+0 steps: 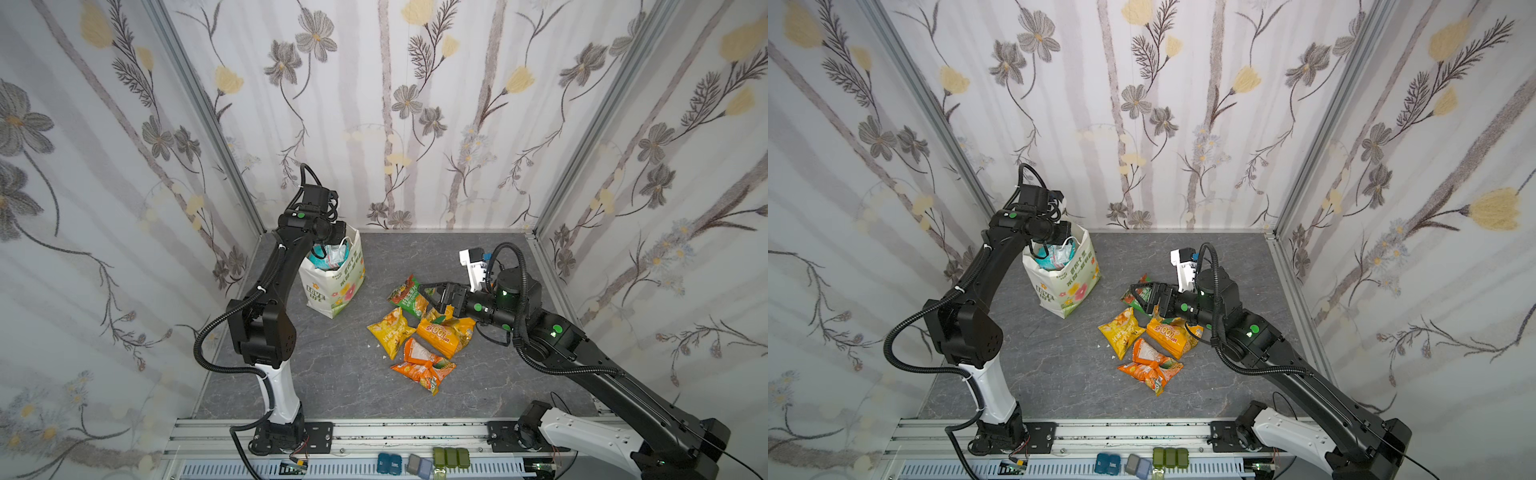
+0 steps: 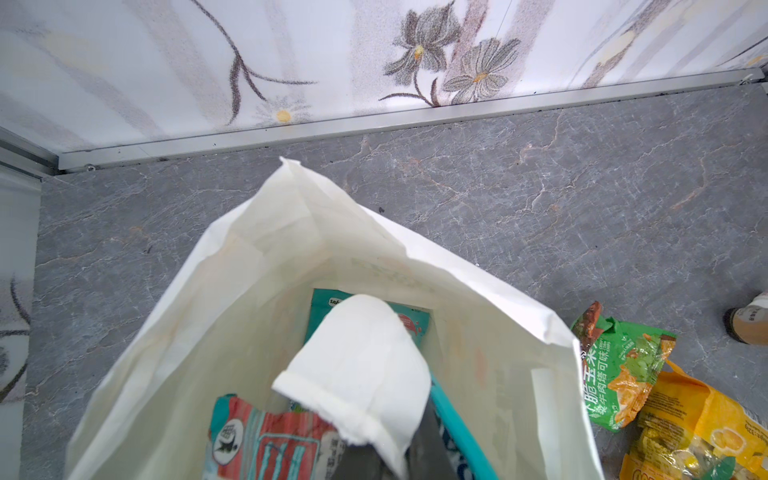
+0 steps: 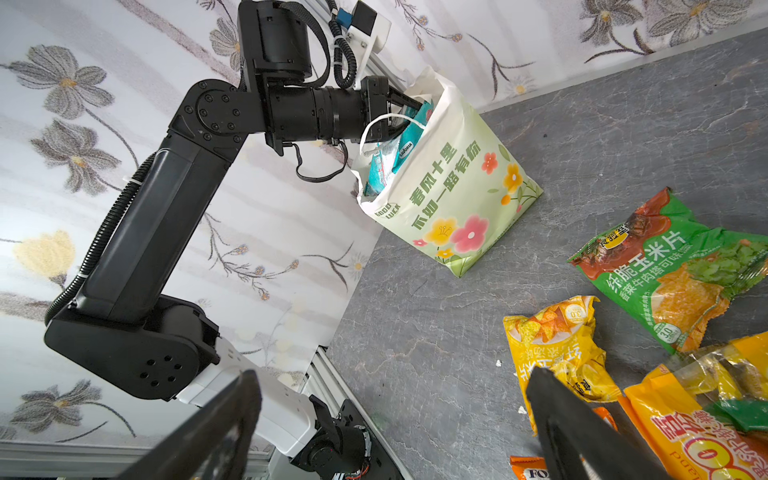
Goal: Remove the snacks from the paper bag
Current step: 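Lift the FOX'S box up out of the bag with the left gripper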
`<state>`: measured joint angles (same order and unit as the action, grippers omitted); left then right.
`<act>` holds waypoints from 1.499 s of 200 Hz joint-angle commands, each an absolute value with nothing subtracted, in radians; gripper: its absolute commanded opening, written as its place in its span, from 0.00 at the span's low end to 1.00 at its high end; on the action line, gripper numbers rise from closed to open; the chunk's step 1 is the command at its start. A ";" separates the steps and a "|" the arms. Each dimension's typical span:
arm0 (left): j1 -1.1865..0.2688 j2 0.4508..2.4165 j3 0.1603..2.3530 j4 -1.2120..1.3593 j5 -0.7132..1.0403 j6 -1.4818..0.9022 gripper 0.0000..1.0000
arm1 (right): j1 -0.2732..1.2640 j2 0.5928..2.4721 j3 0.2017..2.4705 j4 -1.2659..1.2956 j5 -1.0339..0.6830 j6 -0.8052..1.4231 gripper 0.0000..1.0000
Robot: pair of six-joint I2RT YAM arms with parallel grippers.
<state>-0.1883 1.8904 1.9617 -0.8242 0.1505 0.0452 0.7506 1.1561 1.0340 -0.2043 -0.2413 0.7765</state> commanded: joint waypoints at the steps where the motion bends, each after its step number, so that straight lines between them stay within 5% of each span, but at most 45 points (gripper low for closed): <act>1: -0.196 1.868 1.986 -0.831 0.129 0.064 0.00 | 0.751 1.161 1.035 -0.153 -0.250 0.780 0.99; 139: -0.235 1.763 2.002 -0.653 0.084 0.267 0.00 | 0.750 1.154 1.019 -0.144 -0.252 0.784 0.99; 300: -0.279 1.583 1.739 -0.149 0.011 0.506 0.00 | 0.751 1.148 1.015 -0.135 -0.249 0.788 0.99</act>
